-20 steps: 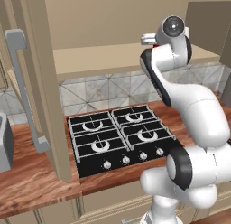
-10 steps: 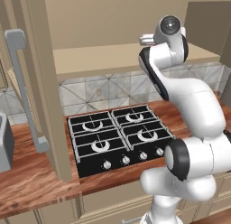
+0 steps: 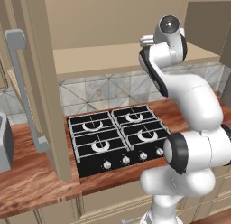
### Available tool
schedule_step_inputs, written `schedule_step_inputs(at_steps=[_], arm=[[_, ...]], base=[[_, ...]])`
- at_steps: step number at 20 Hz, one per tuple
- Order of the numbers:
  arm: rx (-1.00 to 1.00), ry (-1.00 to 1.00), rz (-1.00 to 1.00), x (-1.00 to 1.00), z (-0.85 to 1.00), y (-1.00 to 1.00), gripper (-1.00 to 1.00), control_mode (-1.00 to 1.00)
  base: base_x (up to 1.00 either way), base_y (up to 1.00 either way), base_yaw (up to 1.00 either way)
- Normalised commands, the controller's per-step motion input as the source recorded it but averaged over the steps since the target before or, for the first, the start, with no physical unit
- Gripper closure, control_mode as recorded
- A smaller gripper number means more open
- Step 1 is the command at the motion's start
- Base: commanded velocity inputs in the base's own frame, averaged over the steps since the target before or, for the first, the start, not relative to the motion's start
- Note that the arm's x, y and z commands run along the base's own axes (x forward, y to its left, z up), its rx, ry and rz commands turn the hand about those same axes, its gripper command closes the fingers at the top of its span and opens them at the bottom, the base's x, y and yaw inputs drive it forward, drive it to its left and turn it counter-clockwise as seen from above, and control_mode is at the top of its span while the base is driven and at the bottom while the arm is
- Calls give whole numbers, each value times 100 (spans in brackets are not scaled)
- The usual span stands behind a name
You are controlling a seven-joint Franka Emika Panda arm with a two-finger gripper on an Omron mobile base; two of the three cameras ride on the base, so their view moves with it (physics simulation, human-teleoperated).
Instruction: Open the cabinet directly in front. Then move the beer and the mug to the dining counter with the jar on it.
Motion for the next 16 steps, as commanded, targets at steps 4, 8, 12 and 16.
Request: schedule_step_inputs(at_steps=[4, 8, 12, 16], arm=[[0, 0, 0, 25, 0, 0, -100, -100], [0, 0, 0, 20, -3, 0, -100, -100], [0, 0, 0, 21, -9, 0, -100, -100], [0, 0, 0, 19, -9, -2, -100, -100]], base=[[0, 0, 0], [0, 0, 0], [0, 0, 0], [0, 0, 0]])
